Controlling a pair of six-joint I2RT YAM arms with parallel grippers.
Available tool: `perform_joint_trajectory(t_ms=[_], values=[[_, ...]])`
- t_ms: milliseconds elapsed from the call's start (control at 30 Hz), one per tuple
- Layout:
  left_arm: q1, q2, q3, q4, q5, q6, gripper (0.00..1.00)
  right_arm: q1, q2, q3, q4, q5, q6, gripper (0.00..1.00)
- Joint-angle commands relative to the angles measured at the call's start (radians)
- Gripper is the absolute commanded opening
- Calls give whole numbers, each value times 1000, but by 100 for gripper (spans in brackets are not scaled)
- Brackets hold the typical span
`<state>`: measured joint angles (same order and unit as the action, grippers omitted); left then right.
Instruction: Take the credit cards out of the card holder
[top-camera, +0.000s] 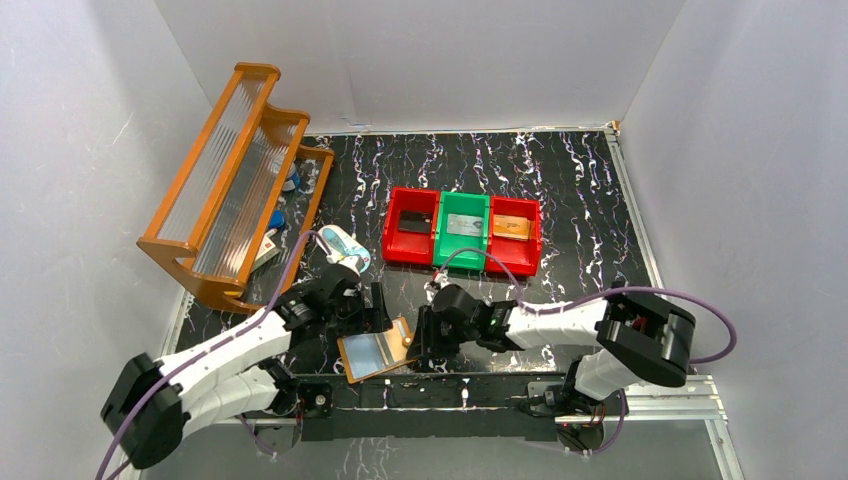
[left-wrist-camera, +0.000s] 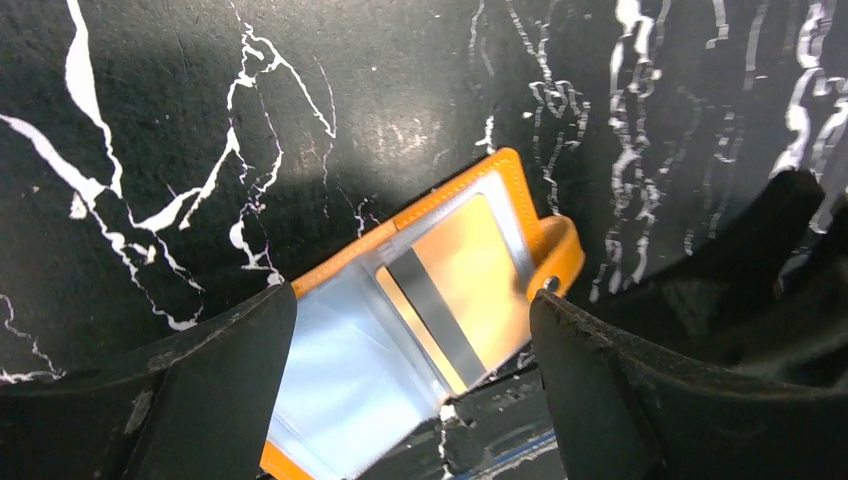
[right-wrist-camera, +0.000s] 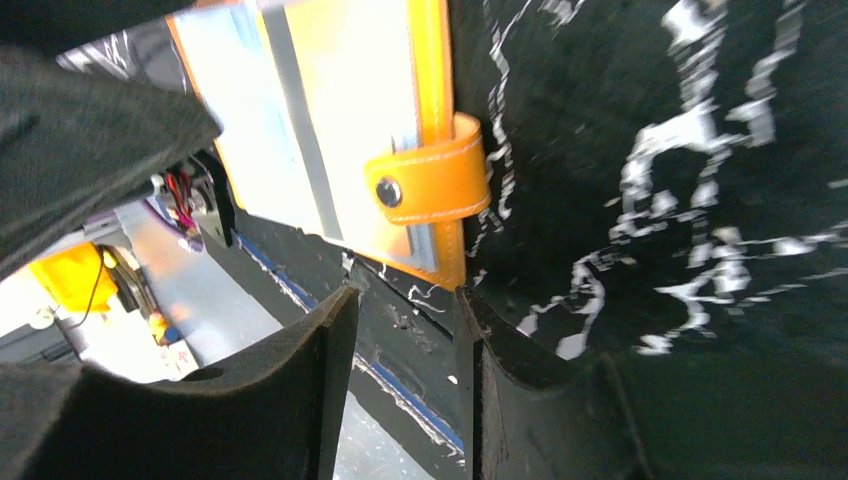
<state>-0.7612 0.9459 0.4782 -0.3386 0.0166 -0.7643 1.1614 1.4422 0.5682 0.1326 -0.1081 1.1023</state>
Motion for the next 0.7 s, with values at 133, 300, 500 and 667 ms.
perform_joint_trajectory(t_ms=[133,300,500,667], values=[[6,114,-32,55,32,31,85,67,116,9,183,68,113,49],[7,73,-101,93,87,-22,79,3,136,10,180,109,132,48],[7,41,-136,178,208,-59,69,-172,163,29,220,-45,63,47],[-2,82,-131,326,400,-65,62,-238,156,125,90,-69,-35,48]])
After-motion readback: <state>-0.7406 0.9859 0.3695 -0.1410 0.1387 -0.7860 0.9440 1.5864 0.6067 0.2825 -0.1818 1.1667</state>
